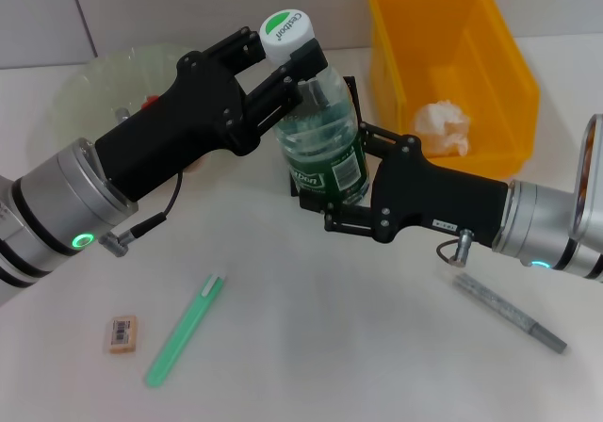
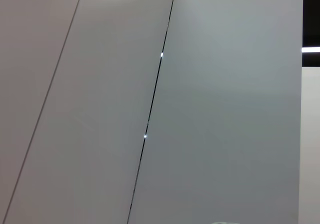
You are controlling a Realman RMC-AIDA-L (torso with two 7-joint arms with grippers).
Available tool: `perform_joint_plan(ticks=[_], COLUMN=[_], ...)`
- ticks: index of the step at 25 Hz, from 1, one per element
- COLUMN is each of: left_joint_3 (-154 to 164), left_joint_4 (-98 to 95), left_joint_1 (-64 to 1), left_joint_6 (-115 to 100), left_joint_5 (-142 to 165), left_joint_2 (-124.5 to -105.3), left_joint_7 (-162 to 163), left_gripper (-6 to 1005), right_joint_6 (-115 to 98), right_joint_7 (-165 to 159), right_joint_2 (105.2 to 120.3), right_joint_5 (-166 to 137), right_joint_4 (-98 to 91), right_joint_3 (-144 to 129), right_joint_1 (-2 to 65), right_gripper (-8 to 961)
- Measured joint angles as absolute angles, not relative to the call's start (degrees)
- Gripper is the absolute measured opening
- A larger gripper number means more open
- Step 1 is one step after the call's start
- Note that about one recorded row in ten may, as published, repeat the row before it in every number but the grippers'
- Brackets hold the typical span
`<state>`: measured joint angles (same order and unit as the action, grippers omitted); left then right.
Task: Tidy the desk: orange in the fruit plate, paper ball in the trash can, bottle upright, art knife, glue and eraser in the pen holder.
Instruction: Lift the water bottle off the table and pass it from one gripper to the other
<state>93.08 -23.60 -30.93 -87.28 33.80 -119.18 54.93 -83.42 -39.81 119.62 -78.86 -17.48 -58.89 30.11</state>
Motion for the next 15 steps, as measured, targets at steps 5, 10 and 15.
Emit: perform_joint_plan(ticks=[5, 10, 15], left_joint_3=[93.14, 93.21, 93.25], left_joint_4=[-23.62, -23.64, -23.8], left_joint_1=[-30.93, -30.85, -30.74], left_joint_6=[-87.27, -87.43, -87.68], left_joint_5=[33.51, 33.35, 33.29], left_joint_2=[-119.18, -119.17, -119.18], left_joint_7=[54.93, 54.93, 54.92], left_gripper=[461, 464, 466], right_joint_6=[-83.32, -82.81, -82.74], right_joint_7=[-39.8, -39.78, -39.7], right_joint_2=[119.62, 119.62, 119.62], right_joint_5=[-78.86, -78.86, -78.91], right_joint_4=[-16.93, -16.6, -16.43], right_joint_3=[-58.89, -58.89, -58.89], right_joint_1=[30.12, 30.14, 30.15], right_gripper=[762, 762, 762])
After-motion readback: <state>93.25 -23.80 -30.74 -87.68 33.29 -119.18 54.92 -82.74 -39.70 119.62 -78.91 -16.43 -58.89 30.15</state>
